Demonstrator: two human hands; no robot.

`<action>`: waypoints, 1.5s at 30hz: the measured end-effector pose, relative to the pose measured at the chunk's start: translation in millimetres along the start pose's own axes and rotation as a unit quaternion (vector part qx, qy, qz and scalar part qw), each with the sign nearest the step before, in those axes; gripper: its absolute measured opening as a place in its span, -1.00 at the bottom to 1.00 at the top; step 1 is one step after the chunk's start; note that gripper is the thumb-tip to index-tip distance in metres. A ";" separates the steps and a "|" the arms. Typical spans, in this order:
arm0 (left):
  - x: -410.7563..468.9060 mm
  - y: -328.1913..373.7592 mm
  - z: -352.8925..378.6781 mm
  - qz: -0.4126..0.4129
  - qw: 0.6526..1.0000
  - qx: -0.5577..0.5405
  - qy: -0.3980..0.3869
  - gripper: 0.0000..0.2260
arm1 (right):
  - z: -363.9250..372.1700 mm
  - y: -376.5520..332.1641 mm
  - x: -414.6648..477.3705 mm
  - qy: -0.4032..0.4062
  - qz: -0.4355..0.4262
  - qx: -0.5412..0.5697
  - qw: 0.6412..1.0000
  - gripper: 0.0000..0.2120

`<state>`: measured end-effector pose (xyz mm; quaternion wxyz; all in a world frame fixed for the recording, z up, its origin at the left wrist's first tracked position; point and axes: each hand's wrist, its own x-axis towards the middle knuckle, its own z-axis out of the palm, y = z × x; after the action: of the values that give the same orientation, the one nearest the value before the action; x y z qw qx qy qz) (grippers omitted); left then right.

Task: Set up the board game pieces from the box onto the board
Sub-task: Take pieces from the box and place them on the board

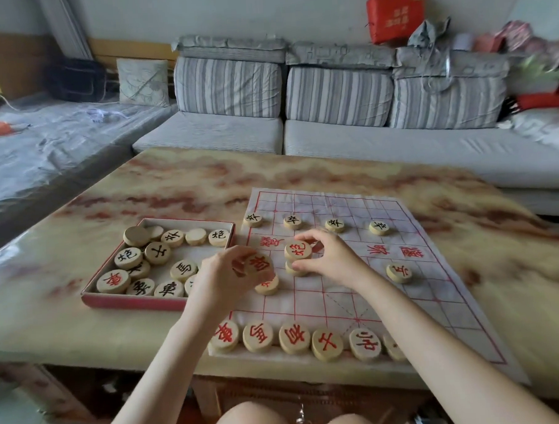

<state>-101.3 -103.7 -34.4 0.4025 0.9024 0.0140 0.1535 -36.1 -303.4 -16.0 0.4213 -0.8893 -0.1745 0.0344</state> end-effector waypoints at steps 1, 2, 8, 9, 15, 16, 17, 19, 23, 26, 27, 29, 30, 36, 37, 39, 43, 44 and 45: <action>-2.3 5.5 5.3 0.003 1.000 -0.005 -0.010 -0.55 | -4.8 3.8 -6.3 0.001 0.000 -0.005 1.000 -0.50; -5.4 11.5 10.7 0.007 1.000 -0.010 -0.019 -0.55 | -10.5 8.0 -13.0 0.004 0.001 -0.010 1.000 -0.51; -23.6 45.5 49.6 0.042 0.996 -0.036 -0.068 -0.56 | -52.1 40.0 -52.2 0.047 0.029 -0.014 0.998 -0.51; -25.3 49.4 55.2 0.046 0.996 -0.032 -0.072 -0.57 | -58.1 45.8 -57.1 0.052 0.037 -0.016 0.998 -0.51; -34.6 78.9 96.2 0.076 0.991 -0.029 -0.111 -0.58 | -93.3 96.0 -90.3 0.113 0.122 0.006 0.986 -0.49; -35.3 83.2 101.7 0.078 0.990 -0.030 -0.117 -0.58 | -96.3 103.2 -94.5 0.124 0.133 0.009 0.983 -0.48; -36.1 86.9 107.3 0.080 0.989 -0.030 -0.121 -0.58 | -98.5 109.8 -98.3 0.134 0.143 0.014 0.981 -0.48; -36.5 92.8 117.6 0.084 0.988 -0.030 -0.126 -0.58 | -101.7 120.6 -103.6 0.149 0.160 0.021 0.976 -0.48; -37.5 100.3 133.1 0.085 0.986 -0.026 -0.144 -0.59 | -103.4 134.3 -106.8 0.163 0.173 0.030 0.971 -0.49; -37.6 100.7 139.8 0.083 0.985 -0.020 -0.150 -0.58 | -101.8 140.2 -103.7 0.170 0.174 0.023 0.970 -0.51; -37.6 100.5 141.1 0.083 0.985 -0.017 -0.151 -0.57 | -99.9 141.8 -102.3 0.165 0.172 0.018 0.971 -0.51; -37.9 99.9 142.4 0.082 0.985 -0.012 -0.154 -0.57 | -94.5 144.7 -99.1 0.149 0.171 0.007 0.974 -0.51; -38.1 100.1 142.2 0.082 0.985 -0.012 -0.154 -0.57 | -93.3 146.2 -97.9 0.145 0.170 -0.001 0.975 -0.51; -36.9 103.7 140.3 0.087 0.985 -0.030 -0.143 -0.57 | -115.2 149.8 -106.1 0.208 0.169 0.007 0.963 -0.49; -37.2 105.5 141.3 0.090 0.985 -0.030 -0.145 -0.57 | -118.0 151.1 -109.2 0.209 0.170 0.016 0.963 -0.50; -39.0 110.2 145.0 0.095 0.983 -0.027 -0.156 -0.56 | -120.3 154.6 -114.5 0.208 0.171 0.026 0.963 -0.49; -44.9 119.8 151.8 0.099 0.980 -0.022 -0.170 -0.56 | -119.6 160.0 -119.4 0.202 0.179 0.022 0.963 -0.51; -45.9 121.2 152.8 0.100 0.980 -0.022 -0.172 -0.56 | -118.9 161.0 -119.6 0.199 0.181 0.019 0.963 -0.51; -46.8 122.0 153.5 0.100 0.980 -0.020 -0.173 -0.56 | -117.9 162.1 -119.2 0.195 0.182 0.016 0.964 -0.52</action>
<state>-113.7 -303.9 -54.2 0.3989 0.9040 -0.1495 0.0348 -77.6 -525.4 -73.9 0.4477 -0.8888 0.0765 -0.0612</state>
